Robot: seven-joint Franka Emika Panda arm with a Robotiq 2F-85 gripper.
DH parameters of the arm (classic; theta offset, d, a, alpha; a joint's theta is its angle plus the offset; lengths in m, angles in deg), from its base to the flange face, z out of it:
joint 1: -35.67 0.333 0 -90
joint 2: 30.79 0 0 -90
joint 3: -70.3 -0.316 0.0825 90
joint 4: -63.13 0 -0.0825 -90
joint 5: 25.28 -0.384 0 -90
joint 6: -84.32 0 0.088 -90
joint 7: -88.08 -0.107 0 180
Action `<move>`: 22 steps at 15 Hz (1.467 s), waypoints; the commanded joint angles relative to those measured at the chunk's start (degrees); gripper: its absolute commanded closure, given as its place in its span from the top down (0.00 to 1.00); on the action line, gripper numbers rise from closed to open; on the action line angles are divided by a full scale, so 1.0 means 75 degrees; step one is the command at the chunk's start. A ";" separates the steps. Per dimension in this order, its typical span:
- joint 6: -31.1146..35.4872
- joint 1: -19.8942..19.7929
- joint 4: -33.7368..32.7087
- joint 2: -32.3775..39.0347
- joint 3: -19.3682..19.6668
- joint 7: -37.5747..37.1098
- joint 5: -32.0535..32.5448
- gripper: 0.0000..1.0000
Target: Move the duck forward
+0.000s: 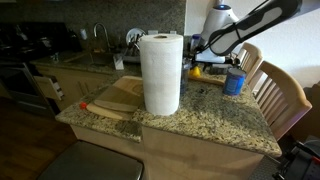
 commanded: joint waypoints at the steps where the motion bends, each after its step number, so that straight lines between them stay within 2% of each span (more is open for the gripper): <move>1: -0.0010 0.0051 -0.0007 -0.0001 0.0050 0.0056 -0.0060 1.00; 3: -0.0010 0.0054 -0.0007 -0.0001 0.0048 0.0056 -0.0060 1.00; 7: -0.0217 -0.0116 -0.0434 0.0576 0.0192 -0.0106 -0.0264 1.00; 8: -0.0036 0.0023 -0.0076 0.0218 0.0193 -0.0041 -0.0124 1.00; 13: -0.0117 -0.0065 -0.0350 0.0445 0.0195 0.0045 -0.0322 1.00; 14: -0.0153 -0.0115 -0.0379 0.0442 0.0126 0.0106 -0.0447 0.75; 15: -0.0210 -0.0158 -0.0393 0.0434 0.0068 0.0174 -0.0574 0.90; 17: -0.0368 -0.0327 -0.0410 0.0369 -0.0210 0.0604 -0.1117 0.97; 18: -0.0491 -0.0554 -0.0394 0.0316 -0.0547 0.1210 -0.1678 1.00; 19: -0.0679 -0.0649 -0.0438 0.0306 -0.0707 0.1604 -0.2085 0.72; 21: -0.1168 -0.0790 -0.0612 0.0339 -0.0921 0.2250 -0.2821 0.74; 22: -0.1386 -0.0802 -0.0711 0.0363 -0.0922 0.2398 -0.3029 0.67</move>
